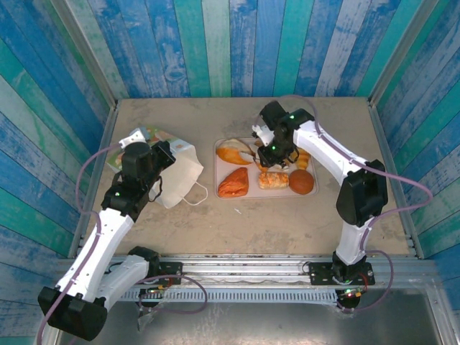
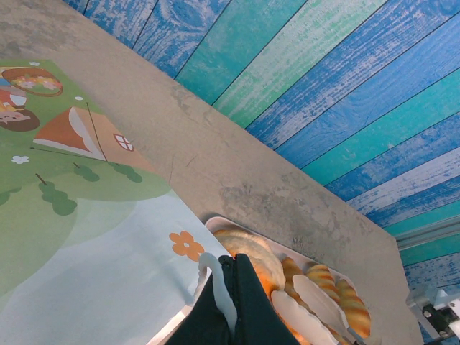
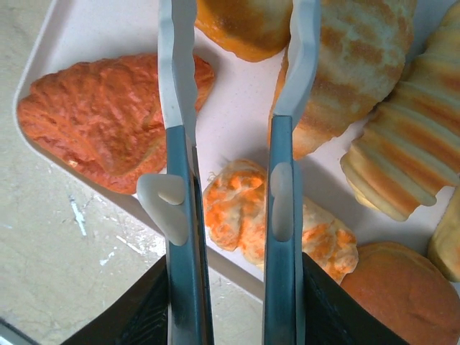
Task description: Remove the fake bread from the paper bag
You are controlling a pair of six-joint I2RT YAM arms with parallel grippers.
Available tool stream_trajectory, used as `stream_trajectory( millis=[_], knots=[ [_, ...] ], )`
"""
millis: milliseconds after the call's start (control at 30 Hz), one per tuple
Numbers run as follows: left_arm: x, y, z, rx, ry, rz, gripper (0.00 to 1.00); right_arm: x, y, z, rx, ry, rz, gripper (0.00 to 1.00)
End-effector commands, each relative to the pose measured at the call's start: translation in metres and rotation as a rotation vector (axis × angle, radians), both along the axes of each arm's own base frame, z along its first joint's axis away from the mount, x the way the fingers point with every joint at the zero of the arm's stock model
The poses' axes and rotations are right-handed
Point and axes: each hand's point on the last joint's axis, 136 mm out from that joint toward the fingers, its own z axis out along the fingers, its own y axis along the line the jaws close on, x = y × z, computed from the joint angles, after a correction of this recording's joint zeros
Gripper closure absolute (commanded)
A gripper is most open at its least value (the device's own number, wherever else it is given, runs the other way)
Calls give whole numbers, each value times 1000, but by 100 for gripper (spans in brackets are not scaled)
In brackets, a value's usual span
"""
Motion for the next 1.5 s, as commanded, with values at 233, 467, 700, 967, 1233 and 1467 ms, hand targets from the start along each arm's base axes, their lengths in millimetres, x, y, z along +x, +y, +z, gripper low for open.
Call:
stream_trajectory(
  millis=[233,467,700,967,1233,1467],
  knots=[
    [-3,-2,7,-16,-23,-11,100,24,33,28,146,-19,-38,57],
    [-7,-1,9,-13,-26,-13,100,33,46,4,152,65,-59,57],
    [-9,2,8,-5,-27,0,100,9,31,-11,92,123,-24,59],
    [-4,-3,11,-15,-33,-18,100,7,30,7,115,92,-14,59],
    [-12,4,14,1,-41,2,100,14,18,66,152,-90,-60,59],
    [-15,7,17,22,-54,7,100,13,-39,121,142,-318,-220,61]
  ],
)
